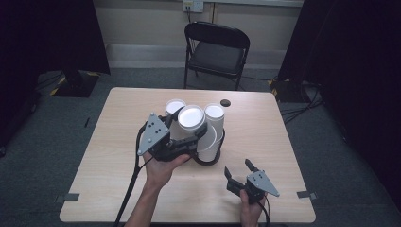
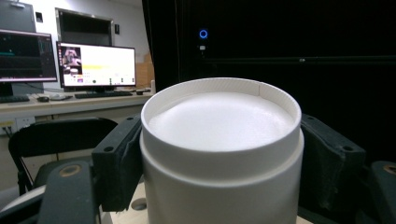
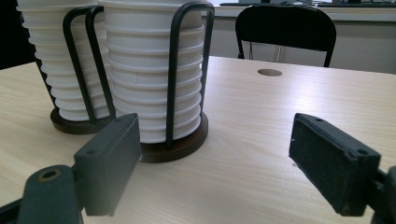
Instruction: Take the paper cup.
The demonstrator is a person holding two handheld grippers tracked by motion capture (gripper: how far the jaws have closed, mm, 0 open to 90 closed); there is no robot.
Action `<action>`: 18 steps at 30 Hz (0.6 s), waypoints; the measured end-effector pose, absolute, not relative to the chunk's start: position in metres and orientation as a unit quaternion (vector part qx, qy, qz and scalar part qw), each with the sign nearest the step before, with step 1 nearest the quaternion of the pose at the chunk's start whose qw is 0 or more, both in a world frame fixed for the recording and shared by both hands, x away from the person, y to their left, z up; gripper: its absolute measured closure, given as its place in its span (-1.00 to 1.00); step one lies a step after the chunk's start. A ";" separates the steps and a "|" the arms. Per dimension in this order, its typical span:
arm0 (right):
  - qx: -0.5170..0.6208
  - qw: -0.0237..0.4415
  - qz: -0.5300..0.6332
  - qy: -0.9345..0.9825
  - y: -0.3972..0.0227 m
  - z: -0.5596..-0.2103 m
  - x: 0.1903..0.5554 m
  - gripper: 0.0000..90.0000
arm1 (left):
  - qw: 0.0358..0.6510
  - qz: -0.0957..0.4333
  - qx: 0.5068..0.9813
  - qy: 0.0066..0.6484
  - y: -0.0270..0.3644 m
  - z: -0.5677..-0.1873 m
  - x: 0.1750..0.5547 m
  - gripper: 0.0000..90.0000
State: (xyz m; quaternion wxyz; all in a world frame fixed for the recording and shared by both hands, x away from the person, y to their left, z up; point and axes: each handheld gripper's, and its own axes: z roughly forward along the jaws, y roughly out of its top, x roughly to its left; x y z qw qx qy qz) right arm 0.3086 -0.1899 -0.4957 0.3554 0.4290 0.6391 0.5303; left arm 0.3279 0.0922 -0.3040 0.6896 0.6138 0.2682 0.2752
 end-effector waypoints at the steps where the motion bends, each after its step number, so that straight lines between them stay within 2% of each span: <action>1: 0.429 0.356 0.530 0.639 -0.190 -0.496 0.309 -0.64 | 0.687 0.269 0.618 0.271 0.093 -0.310 0.327 -0.47; 18: 0.422 0.351 0.530 0.646 -0.189 -0.496 0.309 -0.65 | 0.666 0.223 0.644 0.304 0.102 -0.348 0.322 -0.47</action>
